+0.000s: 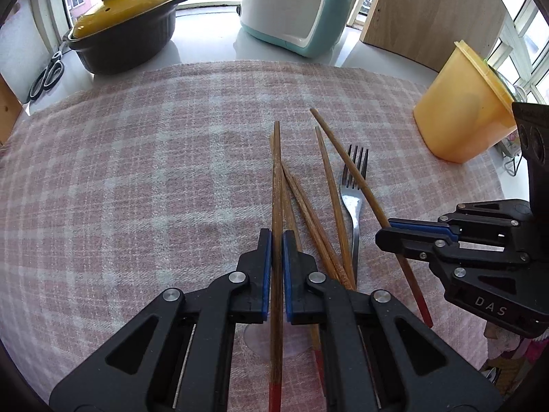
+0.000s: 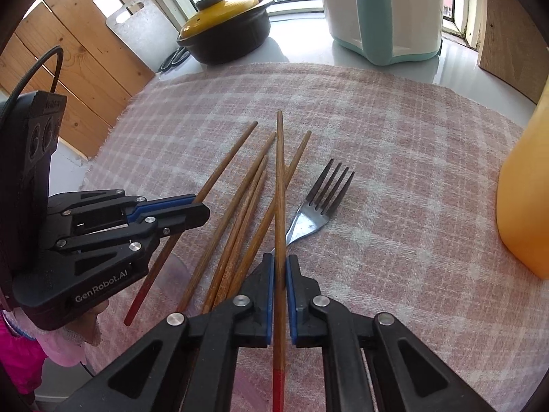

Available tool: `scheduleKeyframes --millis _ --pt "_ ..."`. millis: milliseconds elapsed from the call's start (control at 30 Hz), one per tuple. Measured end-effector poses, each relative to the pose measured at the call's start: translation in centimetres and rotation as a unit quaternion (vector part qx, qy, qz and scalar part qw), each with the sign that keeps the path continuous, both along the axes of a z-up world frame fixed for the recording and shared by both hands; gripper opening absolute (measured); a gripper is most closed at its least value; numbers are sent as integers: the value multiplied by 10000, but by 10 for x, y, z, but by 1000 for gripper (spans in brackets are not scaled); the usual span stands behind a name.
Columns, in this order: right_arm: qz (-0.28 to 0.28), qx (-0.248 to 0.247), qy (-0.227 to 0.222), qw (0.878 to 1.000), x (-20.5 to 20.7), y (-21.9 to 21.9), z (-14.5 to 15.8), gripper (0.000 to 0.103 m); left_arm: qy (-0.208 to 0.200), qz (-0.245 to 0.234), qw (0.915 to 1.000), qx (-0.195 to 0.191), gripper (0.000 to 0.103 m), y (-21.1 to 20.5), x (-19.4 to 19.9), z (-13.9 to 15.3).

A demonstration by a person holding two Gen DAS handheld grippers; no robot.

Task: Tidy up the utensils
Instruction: 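Lift the chopstick with the right tool over the yellow container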

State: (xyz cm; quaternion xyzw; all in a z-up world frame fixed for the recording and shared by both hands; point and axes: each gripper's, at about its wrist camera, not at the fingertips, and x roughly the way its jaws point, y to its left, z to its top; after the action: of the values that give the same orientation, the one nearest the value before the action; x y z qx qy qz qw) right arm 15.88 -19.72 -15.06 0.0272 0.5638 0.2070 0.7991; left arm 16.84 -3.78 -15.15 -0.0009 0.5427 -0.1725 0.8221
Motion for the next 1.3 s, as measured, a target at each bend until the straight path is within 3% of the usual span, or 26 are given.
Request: scheduleKeyframes --millis 600,1000,1300 --pt "-726 456 -1185 9892 -28 -64 91 4 -963 -44 9919 -823 4 -13 -13 99" --pt "-1293 487 -1930 9714 -29 -122 147 4 -1377 -332 9788 -1478 4 -72 5 150" --pt "-1753 416 -2282 9568 -22 -171 173 4 -1554 -482 9683 -1893 4 -119 30 176"
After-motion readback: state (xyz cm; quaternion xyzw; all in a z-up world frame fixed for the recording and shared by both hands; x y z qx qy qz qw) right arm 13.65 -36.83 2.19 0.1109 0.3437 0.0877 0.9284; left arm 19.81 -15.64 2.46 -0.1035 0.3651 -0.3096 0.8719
